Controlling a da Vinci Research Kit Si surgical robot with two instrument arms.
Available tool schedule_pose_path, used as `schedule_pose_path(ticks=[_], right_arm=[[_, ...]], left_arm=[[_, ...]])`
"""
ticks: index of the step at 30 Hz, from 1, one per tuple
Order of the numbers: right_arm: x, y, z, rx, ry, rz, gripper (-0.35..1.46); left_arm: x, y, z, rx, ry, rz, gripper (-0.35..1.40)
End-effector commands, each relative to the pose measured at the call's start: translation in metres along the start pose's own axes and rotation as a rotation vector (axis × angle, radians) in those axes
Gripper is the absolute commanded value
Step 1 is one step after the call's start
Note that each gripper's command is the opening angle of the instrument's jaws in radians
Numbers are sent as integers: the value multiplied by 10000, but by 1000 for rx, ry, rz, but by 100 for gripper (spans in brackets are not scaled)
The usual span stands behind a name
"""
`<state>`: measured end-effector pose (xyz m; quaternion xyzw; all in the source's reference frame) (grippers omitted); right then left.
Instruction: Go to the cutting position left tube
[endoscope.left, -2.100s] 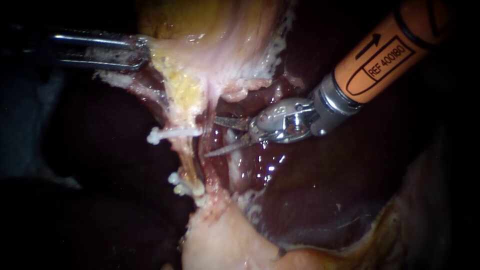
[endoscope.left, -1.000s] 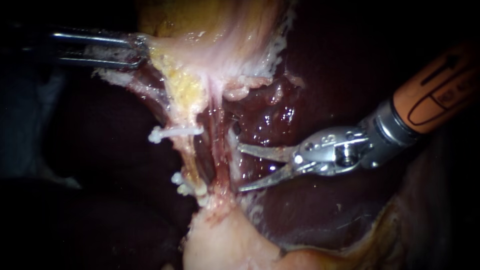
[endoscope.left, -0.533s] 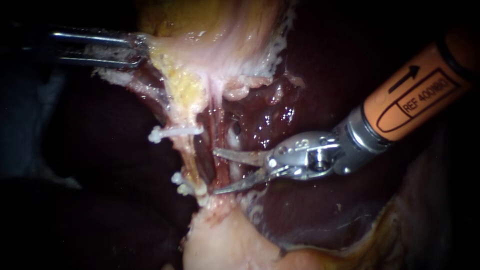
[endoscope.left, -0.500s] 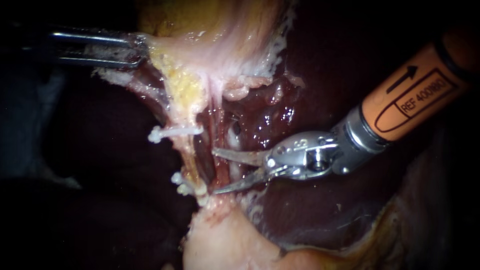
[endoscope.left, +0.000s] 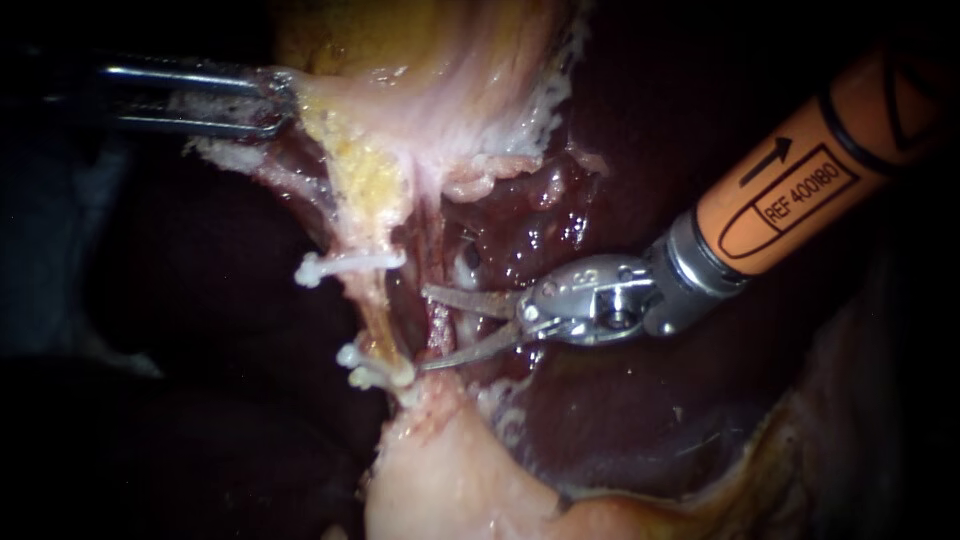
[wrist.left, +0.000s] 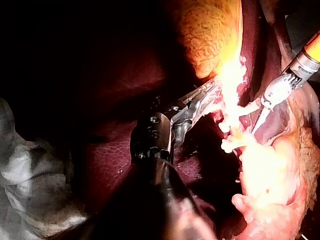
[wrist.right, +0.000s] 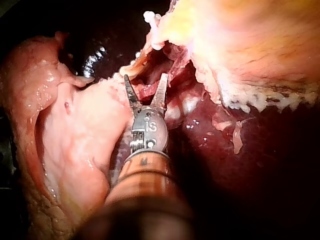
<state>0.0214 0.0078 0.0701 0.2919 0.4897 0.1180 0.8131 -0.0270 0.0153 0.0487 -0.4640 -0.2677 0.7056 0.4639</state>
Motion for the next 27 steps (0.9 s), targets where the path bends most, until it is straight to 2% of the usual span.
schedule_pose_path(ticks=[1, 10, 18, 27], right_arm=[[1, 0, 1, 3, 0, 0, 145], [10, 0, 15, 40, 3, 9, 145], [22, -2, 31, 60, 36, 27, 145], [44, -8, 60, 70, 67, 58, 143]], left_arm=[[0, 0, 0, 0, 0, 0, -35], [0, 0, 1, 1, 1, 0, -35], [1, 1, 3, 2, 1, 0, -35], [1, 2, 6, 3, 2, -1, -35]])
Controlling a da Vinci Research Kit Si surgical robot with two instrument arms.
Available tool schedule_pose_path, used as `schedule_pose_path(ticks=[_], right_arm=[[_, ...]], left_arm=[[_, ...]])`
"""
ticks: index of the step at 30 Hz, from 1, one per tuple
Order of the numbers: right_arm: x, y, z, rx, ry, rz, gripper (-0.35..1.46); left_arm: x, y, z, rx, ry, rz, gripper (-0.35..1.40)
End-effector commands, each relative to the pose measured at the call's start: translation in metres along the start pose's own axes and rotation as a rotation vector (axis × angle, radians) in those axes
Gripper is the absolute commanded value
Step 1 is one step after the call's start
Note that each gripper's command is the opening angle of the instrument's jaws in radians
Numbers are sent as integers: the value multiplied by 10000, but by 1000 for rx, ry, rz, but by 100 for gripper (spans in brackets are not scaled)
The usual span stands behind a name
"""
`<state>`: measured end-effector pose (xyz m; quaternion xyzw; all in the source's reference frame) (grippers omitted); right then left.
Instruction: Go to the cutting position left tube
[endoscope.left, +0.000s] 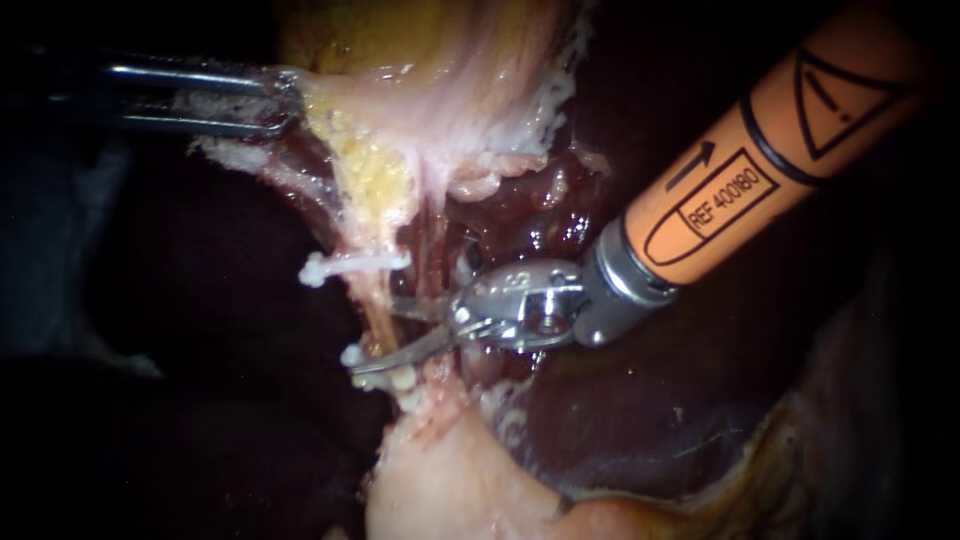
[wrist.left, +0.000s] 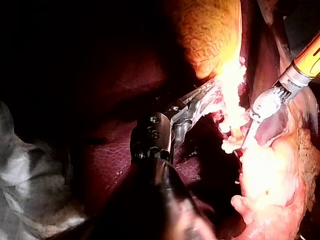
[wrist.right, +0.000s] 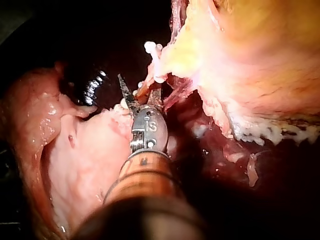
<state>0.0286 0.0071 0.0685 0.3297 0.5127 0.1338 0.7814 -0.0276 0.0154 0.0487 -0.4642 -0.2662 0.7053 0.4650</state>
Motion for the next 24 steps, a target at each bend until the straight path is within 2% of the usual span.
schedule_pose_path(ticks=[1, 8, 14, 20, 24], right_arm=[[2, 0, 4, -5, -1, 7, 143], [17, -1, 28, -43, 36, 33, 143], [24, -10, 32, -43, 43, 33, 143], [39, -31, 24, -3, 76, 33, 143], [54, -52, 17, 32, 101, 34, 143]], left_arm=[[0, 0, 0, 1, 0, 0, -35], [0, 1, 1, 1, 0, -1, -35], [0, 1, 2, 2, 0, -1, -35], [0, 0, 1, 1, 0, 0, -35], [-1, 0, 0, 0, 0, 0, -35]])
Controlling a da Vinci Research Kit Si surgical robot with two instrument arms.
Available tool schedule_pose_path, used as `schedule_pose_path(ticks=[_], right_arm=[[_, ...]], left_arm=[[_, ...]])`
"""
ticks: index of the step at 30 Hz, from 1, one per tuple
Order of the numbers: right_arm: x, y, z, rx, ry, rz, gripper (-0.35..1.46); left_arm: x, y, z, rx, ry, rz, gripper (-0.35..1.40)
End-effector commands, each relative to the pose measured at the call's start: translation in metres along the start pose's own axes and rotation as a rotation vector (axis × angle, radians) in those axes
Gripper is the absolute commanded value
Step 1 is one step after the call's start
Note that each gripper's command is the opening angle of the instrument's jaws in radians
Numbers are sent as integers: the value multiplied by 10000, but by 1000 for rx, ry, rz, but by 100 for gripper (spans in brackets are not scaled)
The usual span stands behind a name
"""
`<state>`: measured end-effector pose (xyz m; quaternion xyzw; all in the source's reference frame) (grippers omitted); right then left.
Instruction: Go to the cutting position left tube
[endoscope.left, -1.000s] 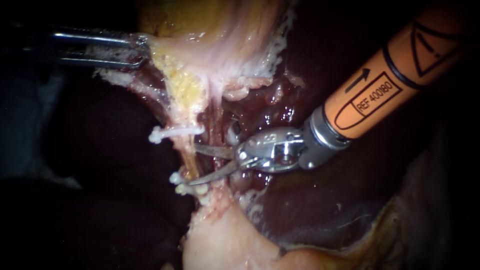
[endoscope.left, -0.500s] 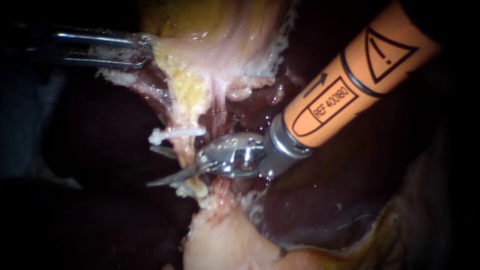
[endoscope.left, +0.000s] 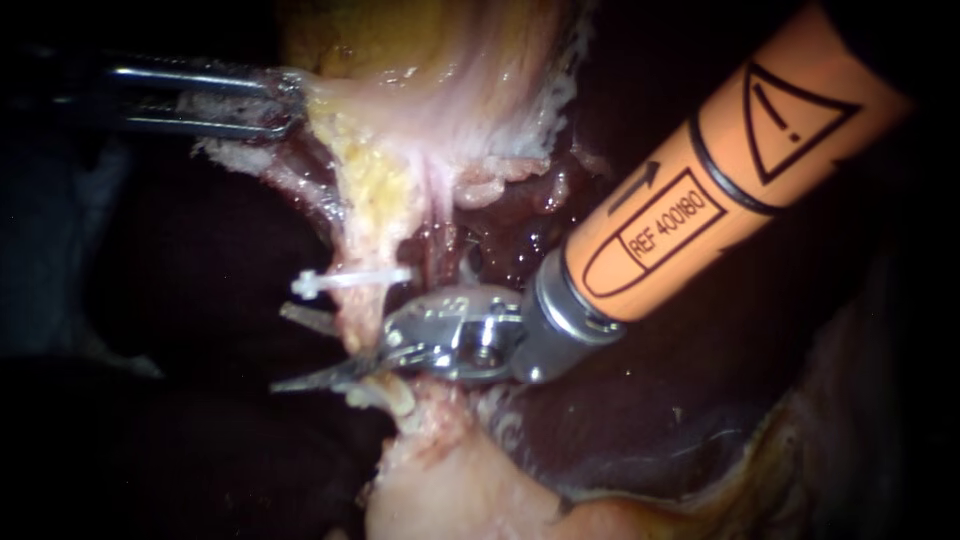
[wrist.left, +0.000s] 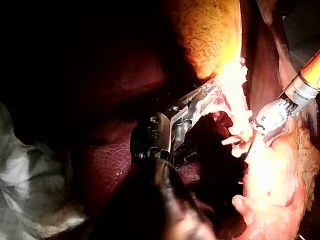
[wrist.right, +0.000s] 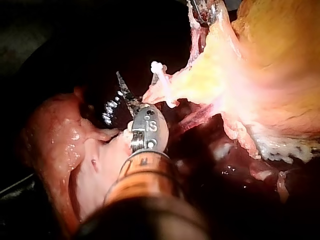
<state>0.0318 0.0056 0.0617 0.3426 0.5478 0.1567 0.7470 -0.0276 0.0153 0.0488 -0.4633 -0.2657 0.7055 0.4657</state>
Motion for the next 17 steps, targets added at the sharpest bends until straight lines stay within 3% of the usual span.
schedule_pose_path(ticks=[1, 6, 17], right_arm=[[4, -4, -1, 7, 5, -1, 143], [16, -16, -2, 18, 18, 1, 143], [14, -13, -3, 19, 18, 1, 143]], left_arm=[[0, 0, -1, -2, 0, 1, -35], [0, 0, -1, -2, 0, 1, -35], [1, 0, -1, -2, 0, 1, -35]])
